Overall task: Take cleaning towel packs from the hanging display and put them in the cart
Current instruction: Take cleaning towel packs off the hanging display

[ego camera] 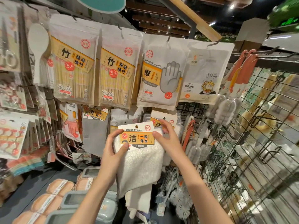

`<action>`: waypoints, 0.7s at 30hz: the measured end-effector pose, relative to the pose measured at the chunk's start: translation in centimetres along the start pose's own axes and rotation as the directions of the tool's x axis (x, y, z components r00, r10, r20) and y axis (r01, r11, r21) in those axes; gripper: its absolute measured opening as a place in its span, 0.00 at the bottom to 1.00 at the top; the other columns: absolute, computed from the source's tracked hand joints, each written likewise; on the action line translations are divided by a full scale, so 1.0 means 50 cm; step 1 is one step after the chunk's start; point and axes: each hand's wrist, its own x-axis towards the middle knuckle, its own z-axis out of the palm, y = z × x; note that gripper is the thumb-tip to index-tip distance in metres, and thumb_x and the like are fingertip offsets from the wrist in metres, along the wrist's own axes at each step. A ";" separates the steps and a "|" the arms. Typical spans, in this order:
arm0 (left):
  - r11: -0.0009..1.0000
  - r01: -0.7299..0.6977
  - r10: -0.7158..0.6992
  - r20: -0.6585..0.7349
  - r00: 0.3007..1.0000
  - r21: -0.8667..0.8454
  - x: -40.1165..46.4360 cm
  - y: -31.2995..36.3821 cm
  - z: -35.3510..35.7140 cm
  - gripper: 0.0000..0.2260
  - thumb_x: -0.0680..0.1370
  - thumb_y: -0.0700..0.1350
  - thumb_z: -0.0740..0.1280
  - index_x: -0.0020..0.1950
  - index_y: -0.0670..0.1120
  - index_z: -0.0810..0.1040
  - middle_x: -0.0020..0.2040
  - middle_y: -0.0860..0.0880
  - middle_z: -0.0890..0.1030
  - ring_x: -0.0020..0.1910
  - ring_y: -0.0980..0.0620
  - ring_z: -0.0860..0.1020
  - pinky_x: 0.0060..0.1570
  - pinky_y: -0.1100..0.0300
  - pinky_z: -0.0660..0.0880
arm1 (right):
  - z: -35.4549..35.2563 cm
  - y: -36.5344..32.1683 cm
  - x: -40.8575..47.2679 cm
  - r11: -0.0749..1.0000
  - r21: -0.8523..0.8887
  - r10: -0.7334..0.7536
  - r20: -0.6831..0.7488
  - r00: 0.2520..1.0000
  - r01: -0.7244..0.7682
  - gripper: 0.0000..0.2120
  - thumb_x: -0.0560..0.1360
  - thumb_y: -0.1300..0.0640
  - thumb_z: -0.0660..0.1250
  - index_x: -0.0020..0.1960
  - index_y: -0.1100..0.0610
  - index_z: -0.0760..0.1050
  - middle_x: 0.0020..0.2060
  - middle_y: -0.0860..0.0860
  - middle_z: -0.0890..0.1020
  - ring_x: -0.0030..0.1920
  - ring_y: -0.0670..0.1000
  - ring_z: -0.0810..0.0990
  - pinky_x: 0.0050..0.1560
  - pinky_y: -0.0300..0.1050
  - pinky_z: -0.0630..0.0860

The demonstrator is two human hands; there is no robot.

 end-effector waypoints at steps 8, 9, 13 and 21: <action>0.984 -0.069 0.039 0.178 0.983 0.165 0.017 -0.024 0.049 0.17 0.77 0.34 0.65 0.60 0.53 0.75 0.60 0.56 0.75 0.60 0.67 0.71 0.66 0.61 0.67 | -0.040 0.040 -0.028 0.999 0.015 -0.038 -0.007 0.999 0.038 0.25 0.72 0.69 0.67 0.60 0.43 0.73 0.62 0.45 0.74 0.63 0.46 0.73 0.62 0.40 0.73; 0.976 -0.076 0.030 0.218 0.975 0.205 0.026 -0.026 0.062 0.18 0.76 0.33 0.65 0.60 0.53 0.75 0.61 0.53 0.74 0.60 0.69 0.69 0.65 0.68 0.65 | -0.050 0.046 -0.028 1.000 -0.004 -0.029 -0.032 0.999 0.029 0.25 0.73 0.68 0.67 0.60 0.42 0.74 0.63 0.46 0.74 0.63 0.44 0.73 0.63 0.42 0.72; 0.949 -0.114 0.034 0.263 0.964 0.295 0.069 -0.029 0.121 0.20 0.74 0.32 0.67 0.61 0.52 0.76 0.60 0.48 0.71 0.56 0.73 0.66 0.57 0.82 0.57 | -0.088 0.058 -0.015 0.997 -0.079 0.004 -0.141 0.990 -0.015 0.25 0.74 0.68 0.65 0.63 0.43 0.73 0.62 0.47 0.73 0.62 0.45 0.71 0.66 0.45 0.68; 0.933 -0.137 0.048 0.264 0.963 0.332 0.137 -0.052 0.161 0.21 0.73 0.31 0.67 0.61 0.52 0.75 0.53 0.50 0.70 0.54 0.65 0.68 0.54 0.84 0.57 | -0.100 0.080 0.029 0.992 -0.116 0.029 -0.202 0.979 -0.054 0.25 0.76 0.67 0.63 0.67 0.46 0.71 0.56 0.48 0.70 0.52 0.33 0.68 0.46 0.17 0.63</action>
